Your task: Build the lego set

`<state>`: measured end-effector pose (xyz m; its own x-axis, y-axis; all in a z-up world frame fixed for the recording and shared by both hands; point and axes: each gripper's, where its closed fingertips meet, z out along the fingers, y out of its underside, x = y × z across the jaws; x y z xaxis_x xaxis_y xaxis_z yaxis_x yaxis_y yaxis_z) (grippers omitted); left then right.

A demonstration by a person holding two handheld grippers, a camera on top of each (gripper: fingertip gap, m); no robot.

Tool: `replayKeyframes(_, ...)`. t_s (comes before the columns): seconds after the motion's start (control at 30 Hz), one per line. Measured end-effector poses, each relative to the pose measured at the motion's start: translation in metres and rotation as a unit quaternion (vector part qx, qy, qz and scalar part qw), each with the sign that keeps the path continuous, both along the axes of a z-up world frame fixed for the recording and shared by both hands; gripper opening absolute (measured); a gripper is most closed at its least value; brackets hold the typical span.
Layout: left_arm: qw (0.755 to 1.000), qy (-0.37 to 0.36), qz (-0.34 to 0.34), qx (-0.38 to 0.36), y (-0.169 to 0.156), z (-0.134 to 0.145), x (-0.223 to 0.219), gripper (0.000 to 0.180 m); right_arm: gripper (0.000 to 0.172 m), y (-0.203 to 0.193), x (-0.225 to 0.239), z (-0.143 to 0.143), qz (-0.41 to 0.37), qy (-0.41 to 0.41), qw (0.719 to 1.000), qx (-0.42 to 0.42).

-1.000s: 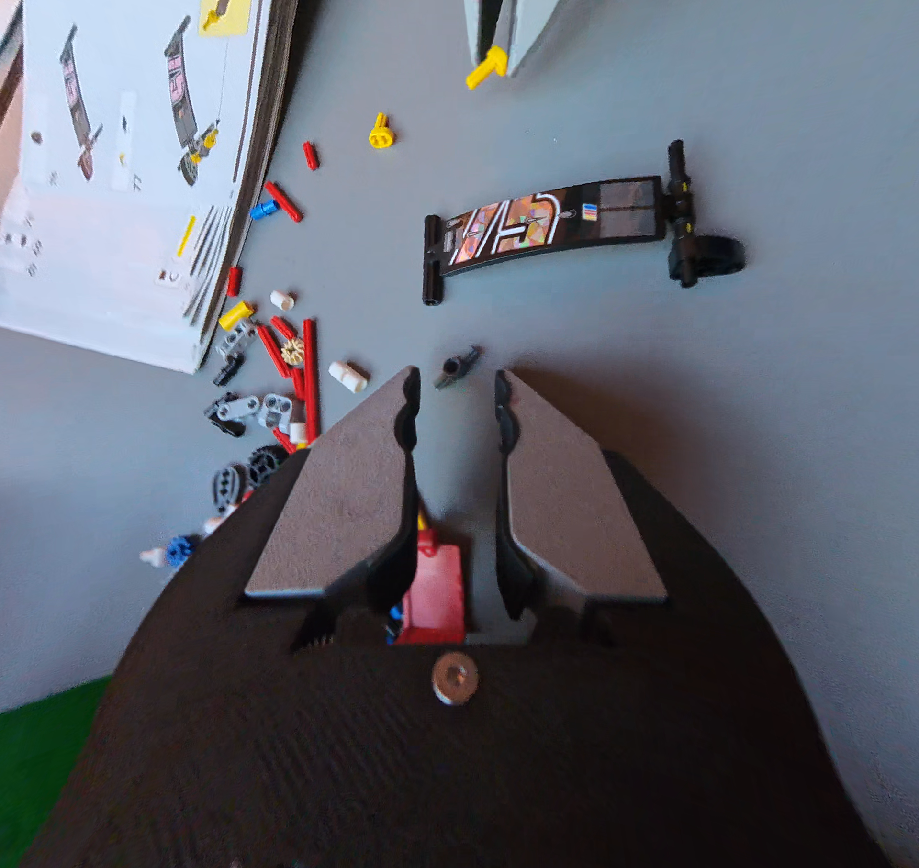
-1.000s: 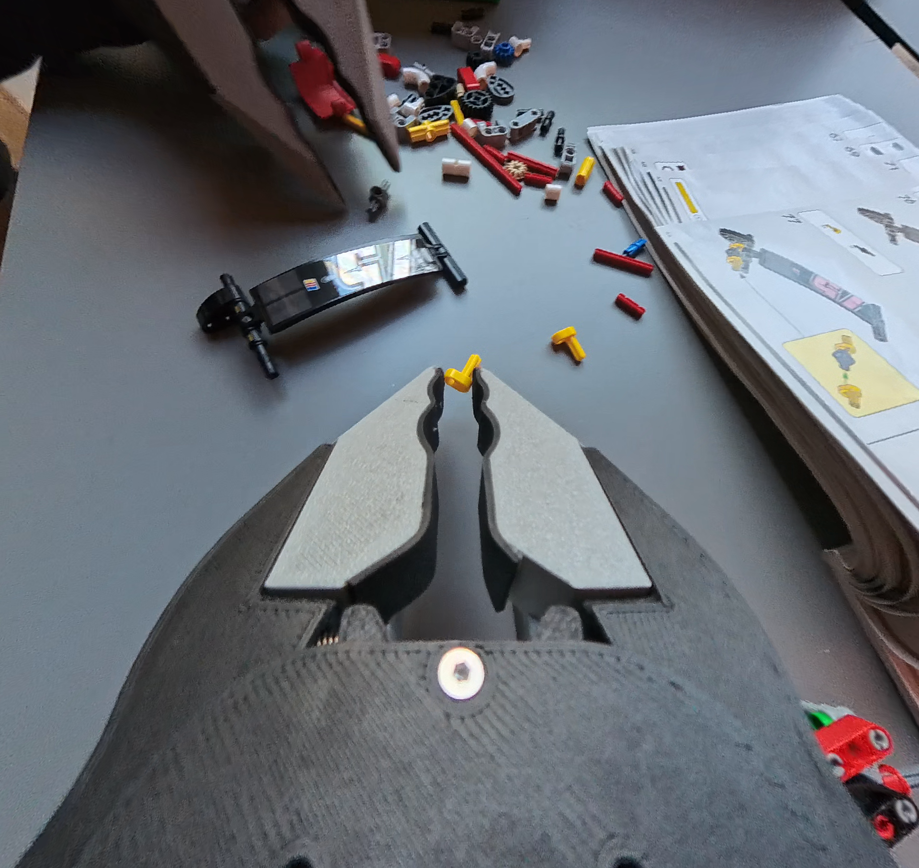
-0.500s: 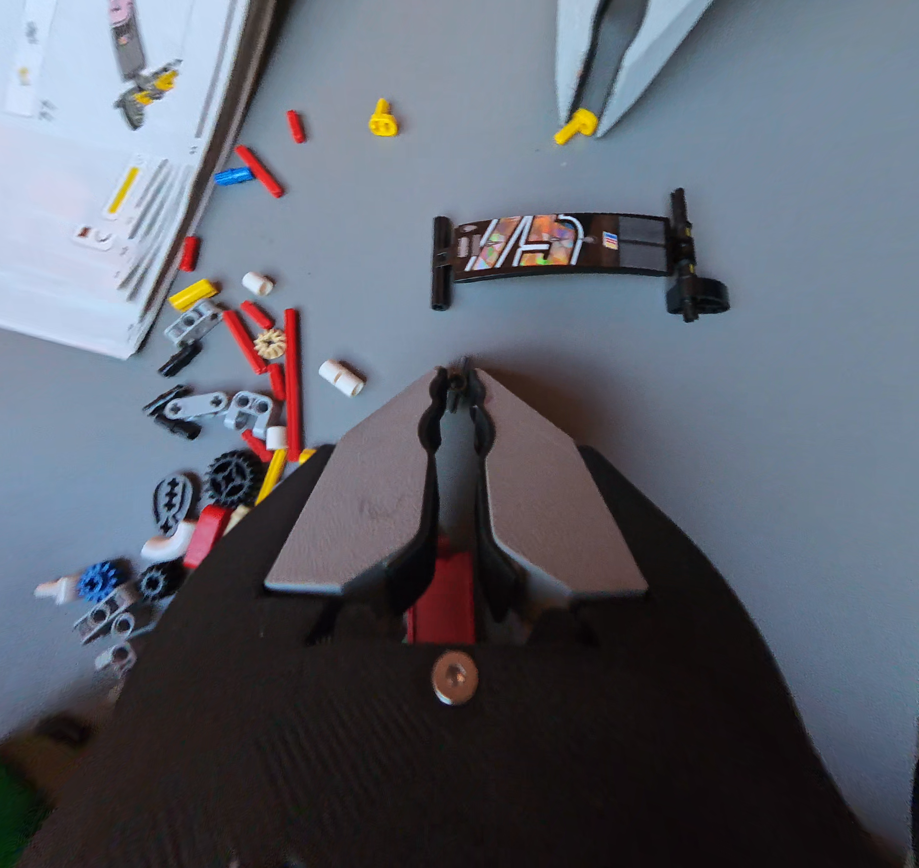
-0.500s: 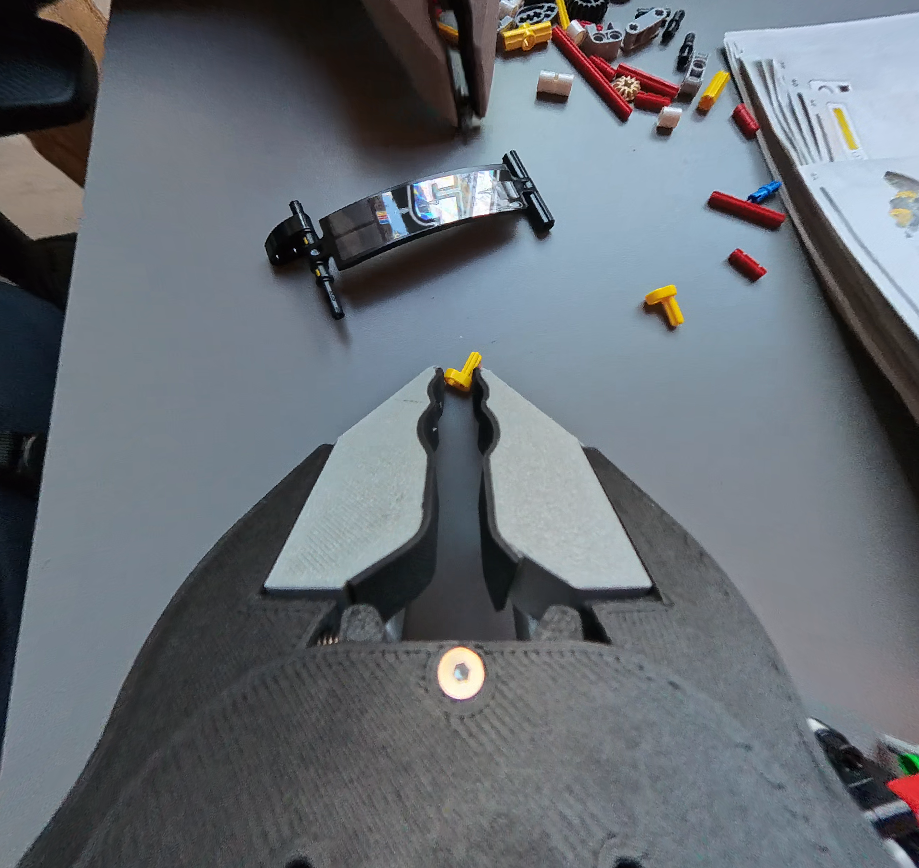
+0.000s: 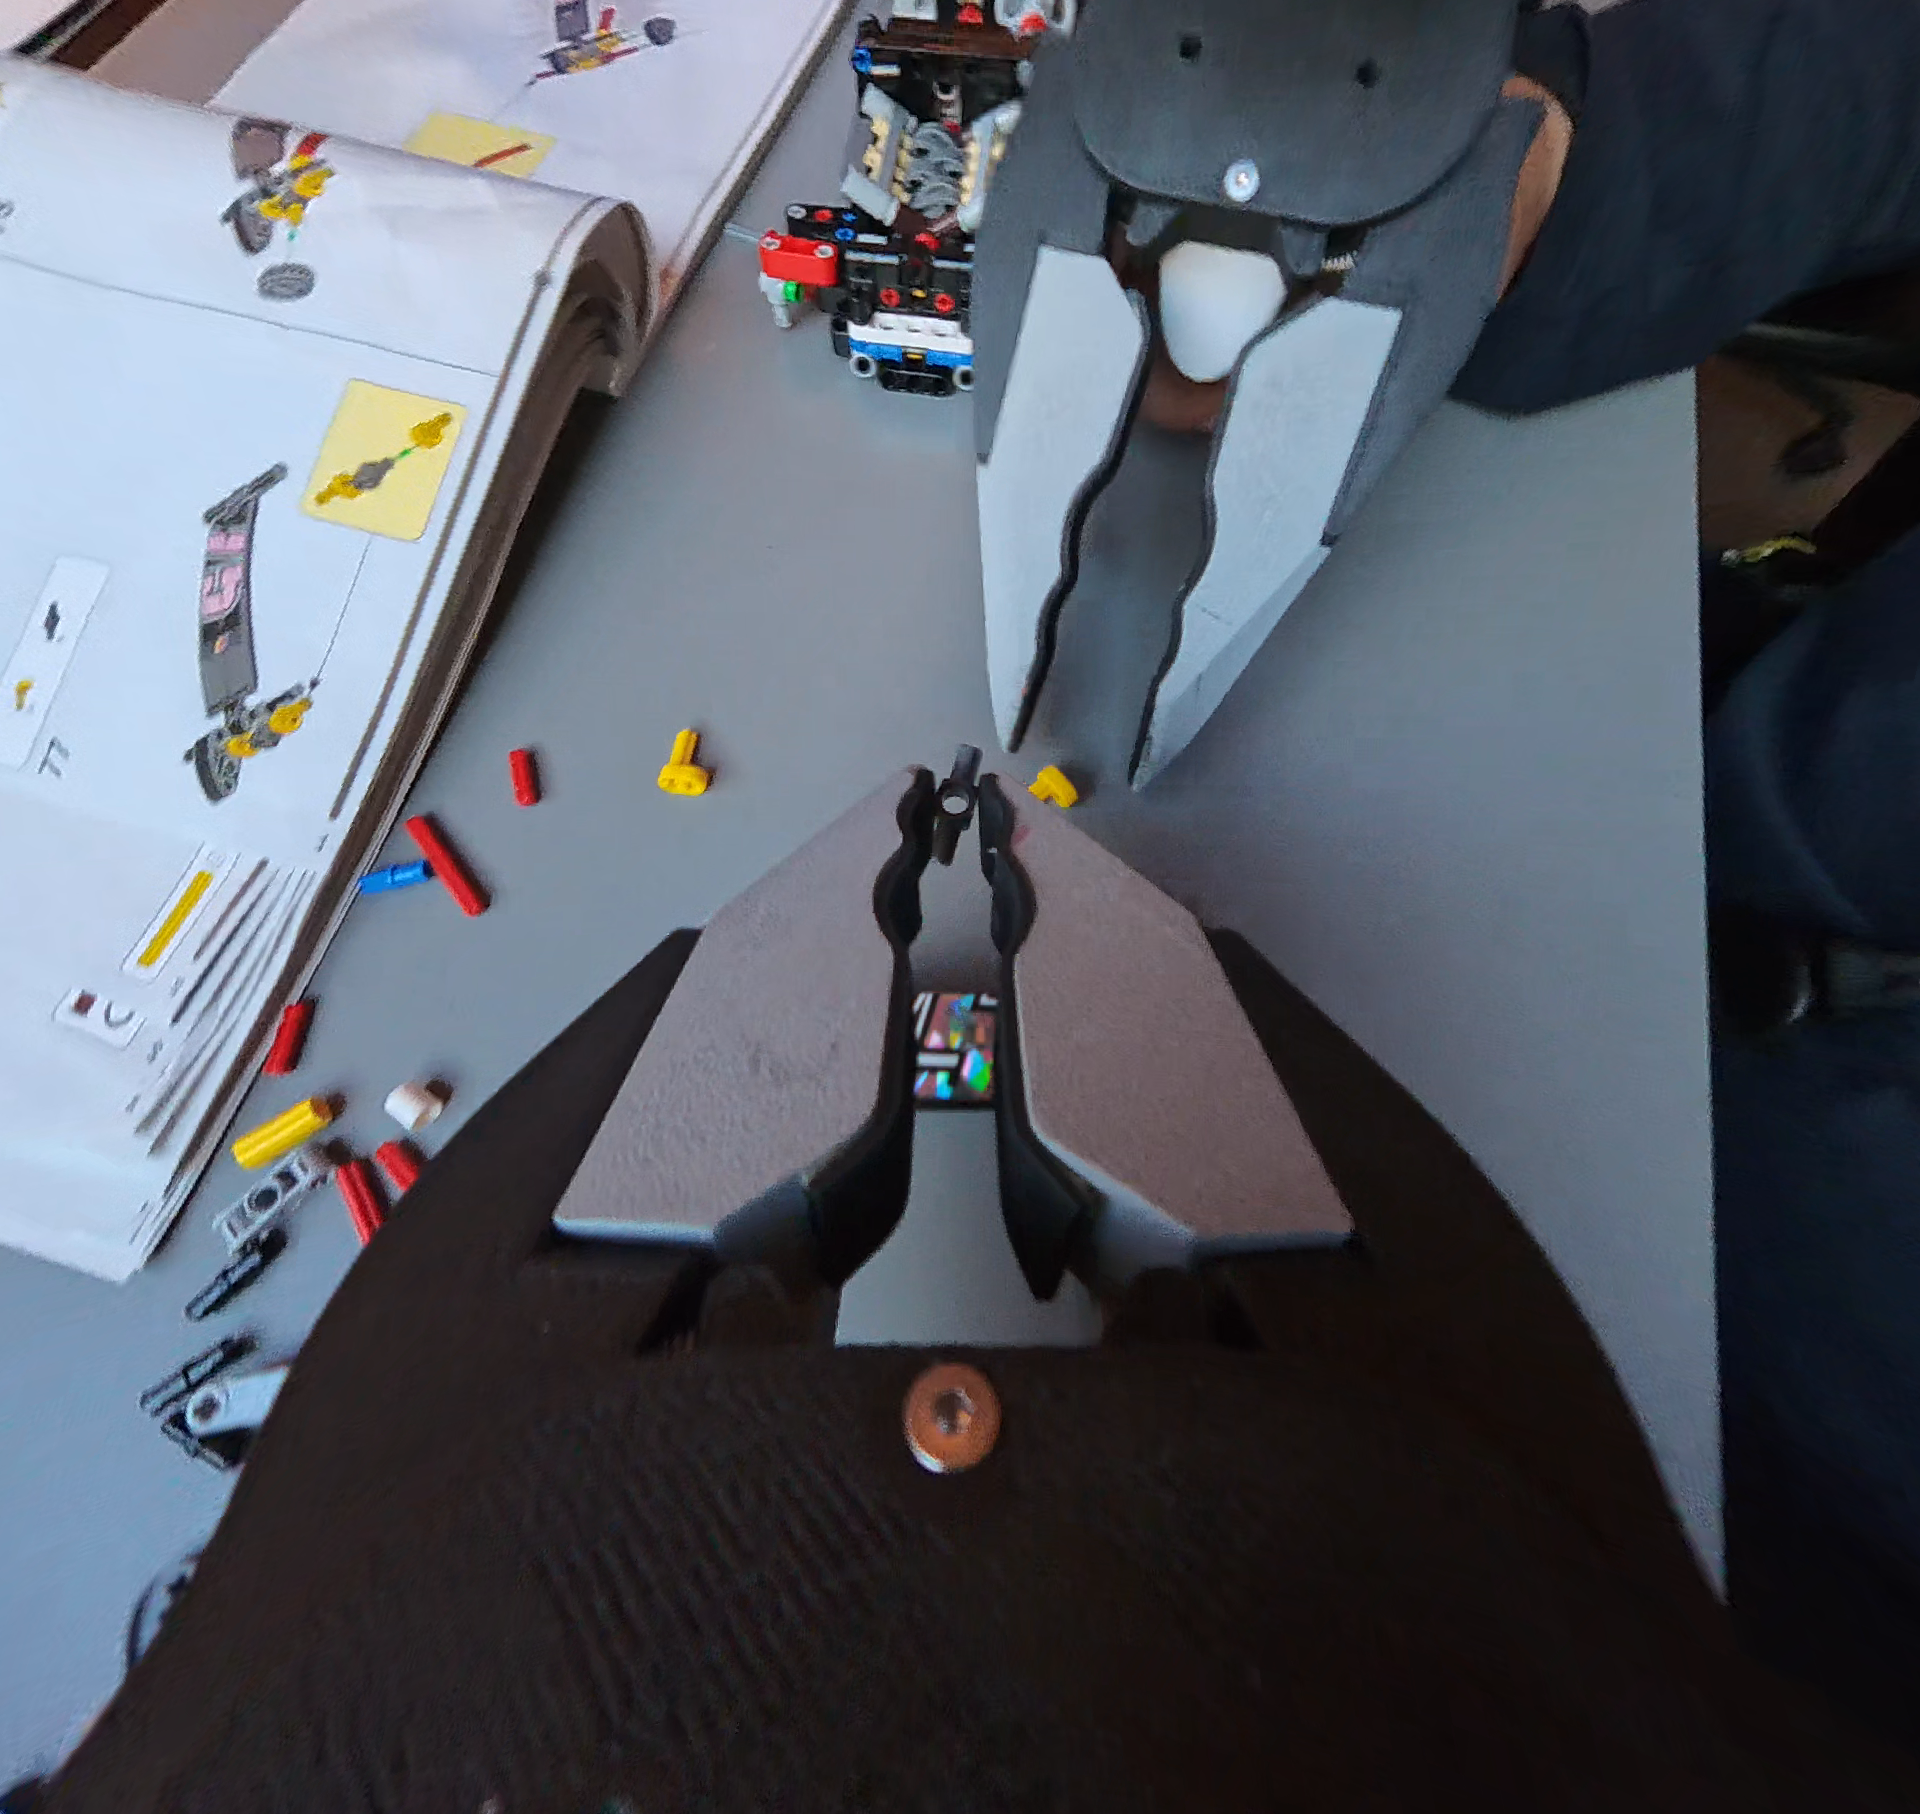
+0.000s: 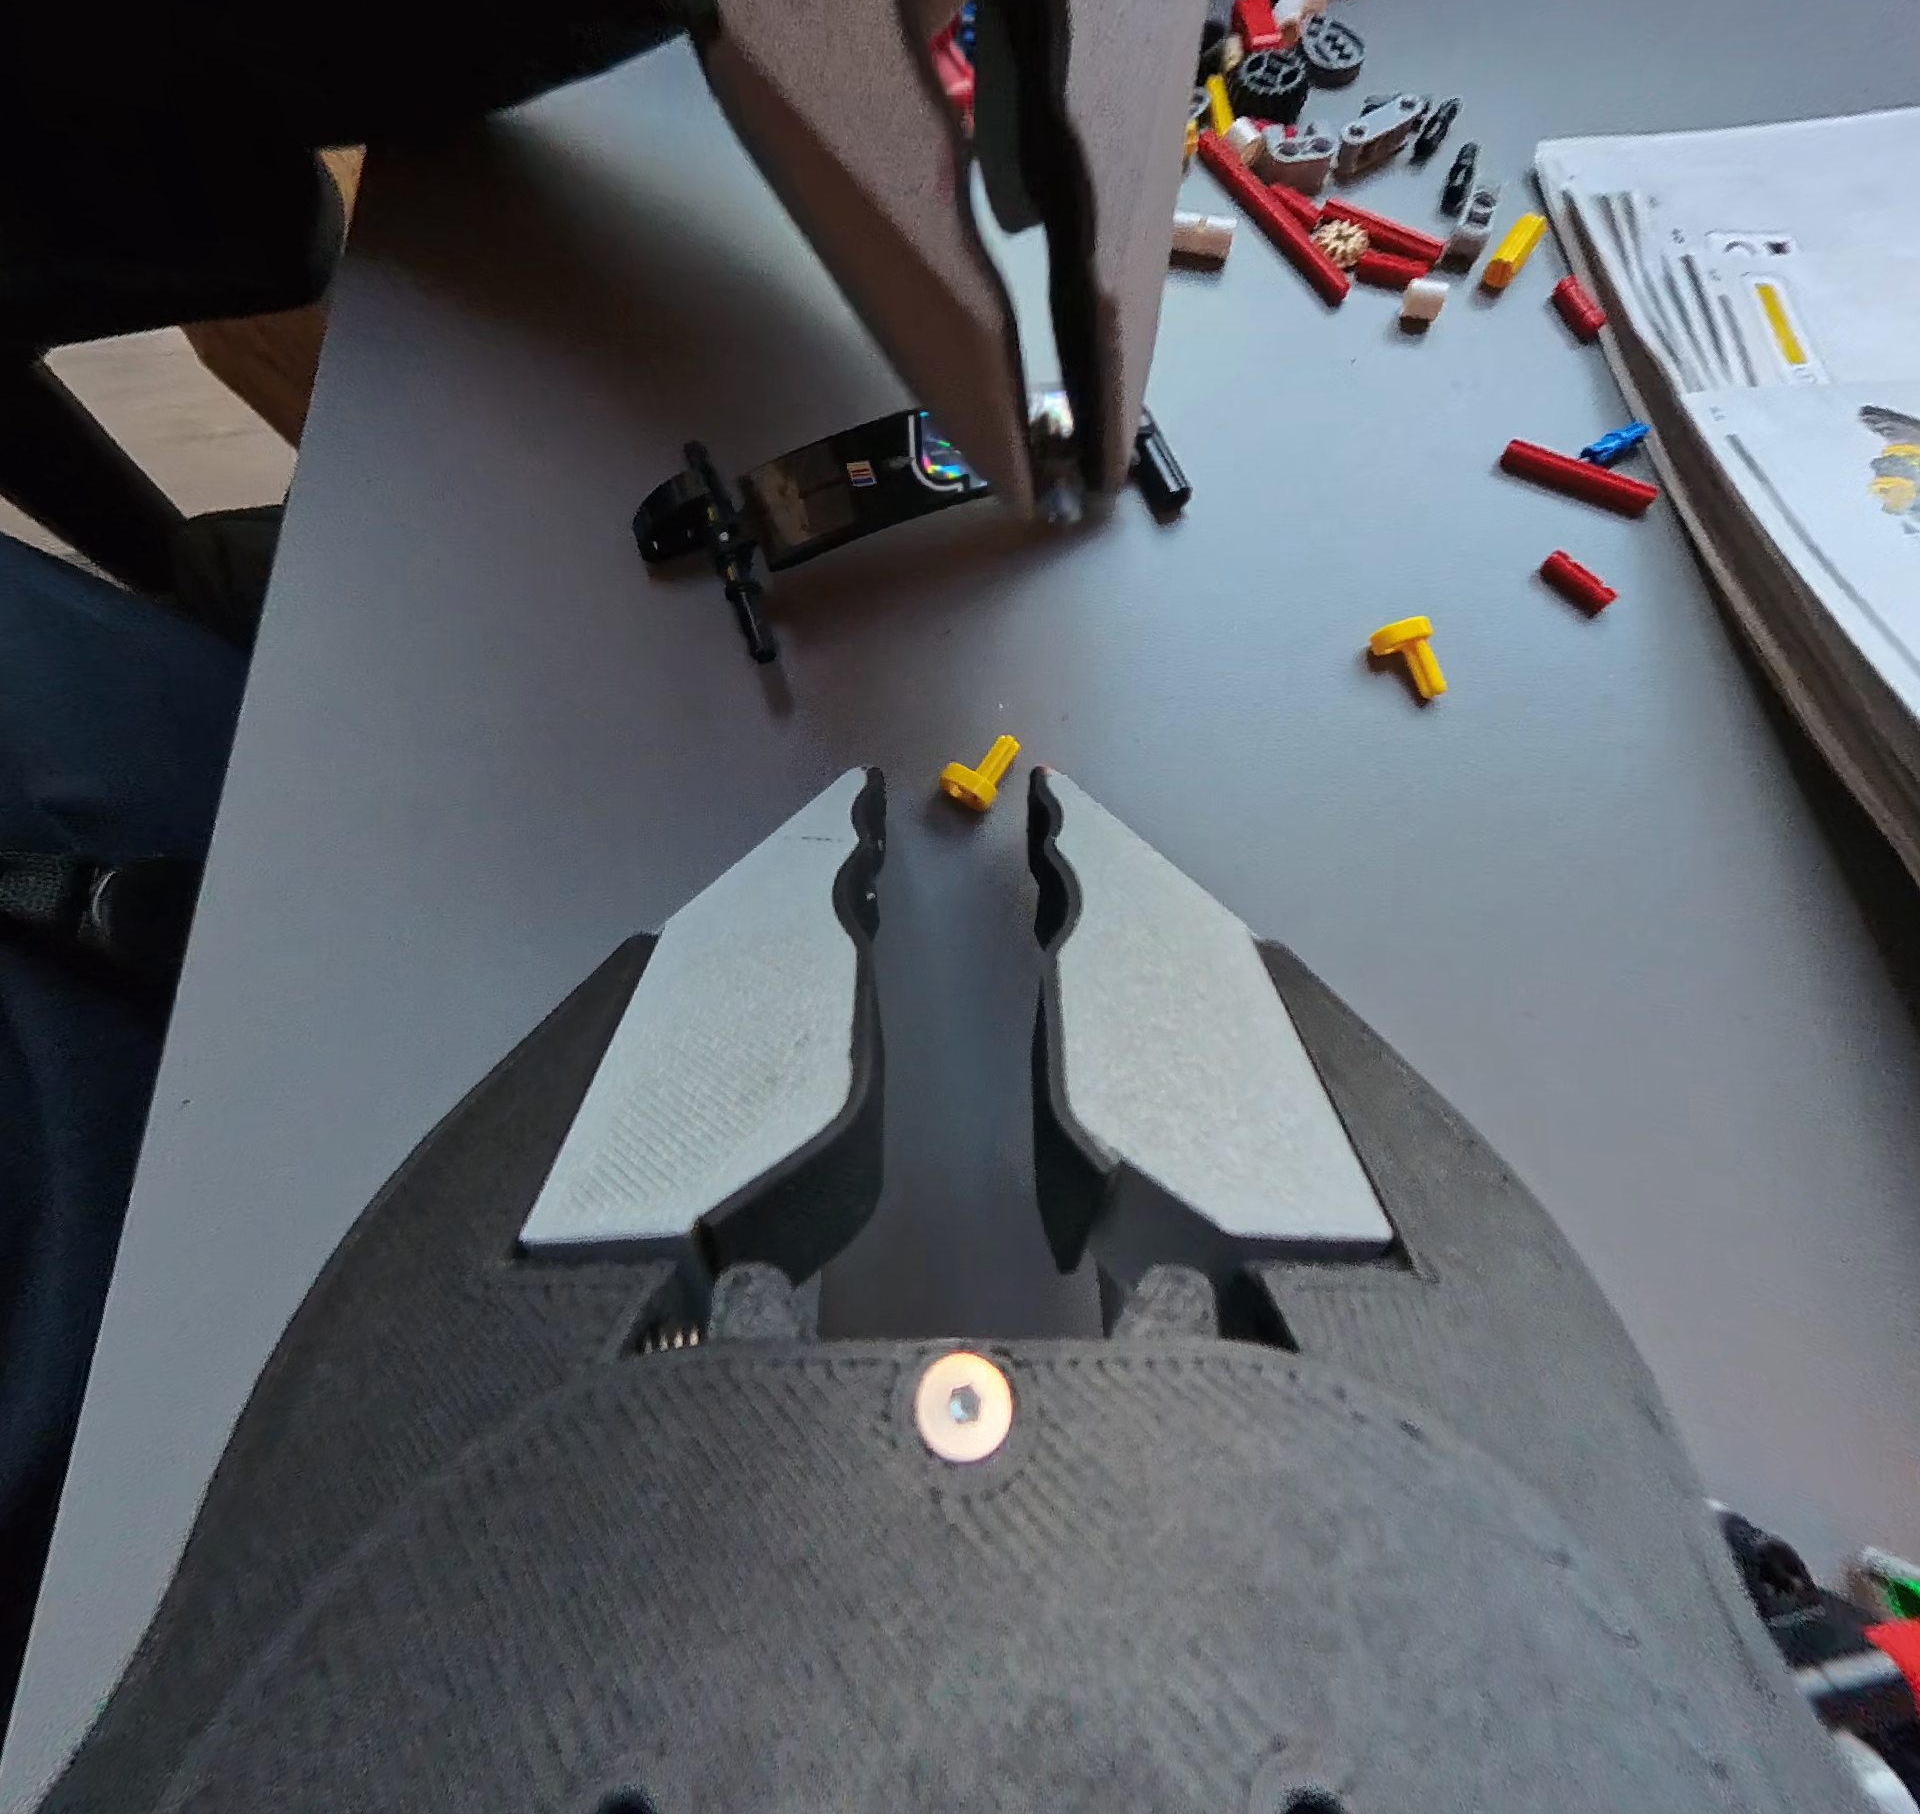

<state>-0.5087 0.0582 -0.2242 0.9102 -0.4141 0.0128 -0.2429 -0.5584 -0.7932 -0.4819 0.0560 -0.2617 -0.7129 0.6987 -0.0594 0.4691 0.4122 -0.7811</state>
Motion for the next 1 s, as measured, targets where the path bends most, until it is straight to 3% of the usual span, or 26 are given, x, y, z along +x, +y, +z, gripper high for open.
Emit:
replayKeyframes(0.27, 0.988, 0.103, -0.115, 0.0, 0.013, -0.016, 0.039, 0.005, 0.019, 0.011, 0.005, 0.02, -0.018, 0.074, 0.997, -0.006)
replayKeyframes(0.43, 0.978, 0.144, -0.154, 0.002, 0.024, -0.026, 0.046, 0.005, 0.014, 0.018, 0.013, 0.013, -0.018, 0.067, 0.997, 0.013)
replayKeyframes(0.57, 0.976, 0.146, -0.163, 0.004, 0.029, -0.028, 0.049, 0.005, 0.013, 0.024, 0.016, 0.01, -0.025, 0.057, 0.998, 0.019)
replayKeyframes(0.63, 0.978, 0.136, -0.157, 0.004, 0.032, -0.029, 0.05, 0.005, 0.002, 0.027, 0.019, 0.006, -0.026, 0.048, 0.998, 0.029)
replayKeyframes(1.0, 0.983, 0.104, -0.151, 0.001, 0.035, -0.028, 0.051, 0.01, 0.001, 0.035, 0.02, 0.006, -0.037, 0.04, 0.998, 0.034)
